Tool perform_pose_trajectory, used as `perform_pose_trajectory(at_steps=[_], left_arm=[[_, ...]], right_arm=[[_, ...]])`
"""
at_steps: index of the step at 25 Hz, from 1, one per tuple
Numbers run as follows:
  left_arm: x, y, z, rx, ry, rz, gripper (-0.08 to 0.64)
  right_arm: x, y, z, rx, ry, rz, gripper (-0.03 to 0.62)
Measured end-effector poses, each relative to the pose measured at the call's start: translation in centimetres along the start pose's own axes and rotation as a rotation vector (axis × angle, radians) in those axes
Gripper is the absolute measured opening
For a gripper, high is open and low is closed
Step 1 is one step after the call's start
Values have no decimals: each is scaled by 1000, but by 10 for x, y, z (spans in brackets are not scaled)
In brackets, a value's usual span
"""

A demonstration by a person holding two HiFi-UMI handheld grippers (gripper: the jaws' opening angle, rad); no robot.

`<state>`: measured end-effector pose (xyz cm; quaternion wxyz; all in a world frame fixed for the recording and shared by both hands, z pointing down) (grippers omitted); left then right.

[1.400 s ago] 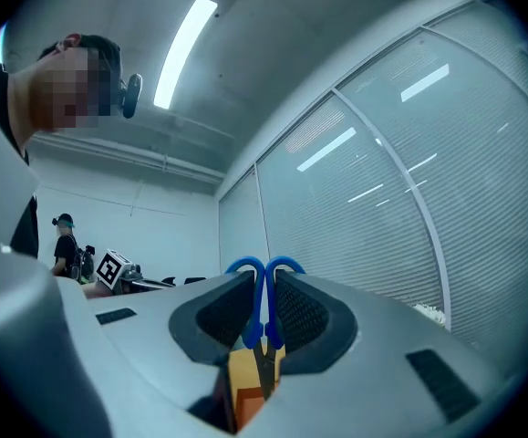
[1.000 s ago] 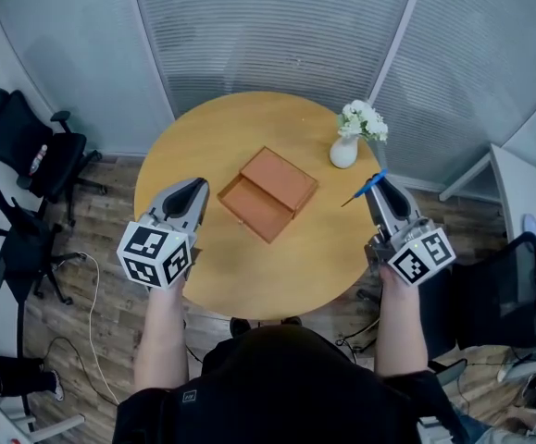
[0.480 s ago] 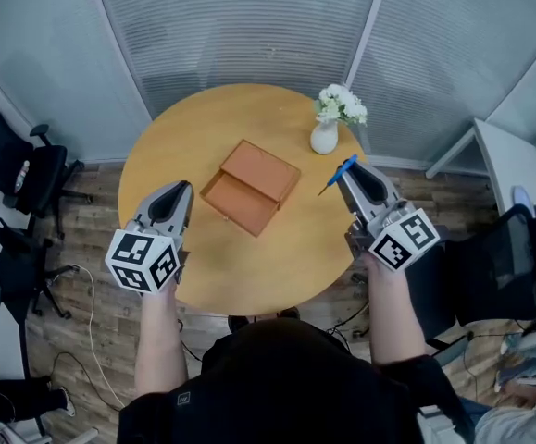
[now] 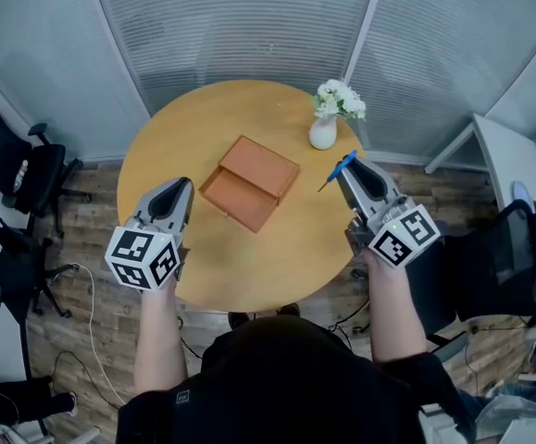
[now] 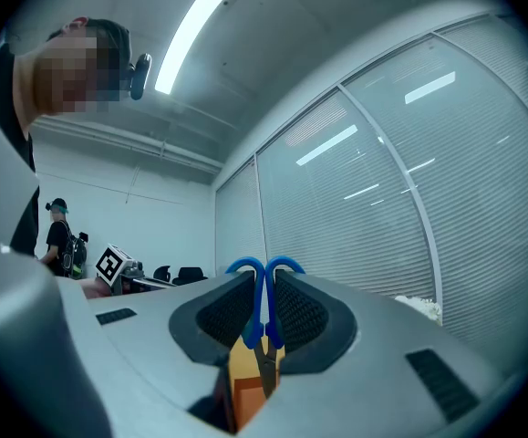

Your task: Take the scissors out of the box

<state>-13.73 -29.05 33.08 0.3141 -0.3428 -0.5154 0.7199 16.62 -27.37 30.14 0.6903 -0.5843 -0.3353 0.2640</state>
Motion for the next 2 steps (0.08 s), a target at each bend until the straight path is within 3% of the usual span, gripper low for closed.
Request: perform_pose_trajectory(at_steps=[2], left_arm=[[0, 1, -1, -1, -2, 0, 28]], right_arm=[[-1, 1, 0, 0, 3, -1, 86]])
Point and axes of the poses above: the fingertips, and each gripper's own axes: x backward along the fingers, z to its left, y out of its top, the point moved 3 cm from there along x, backward along the fingers, and after that the axes turned 12 degrees about x, right-handed, at the moved point
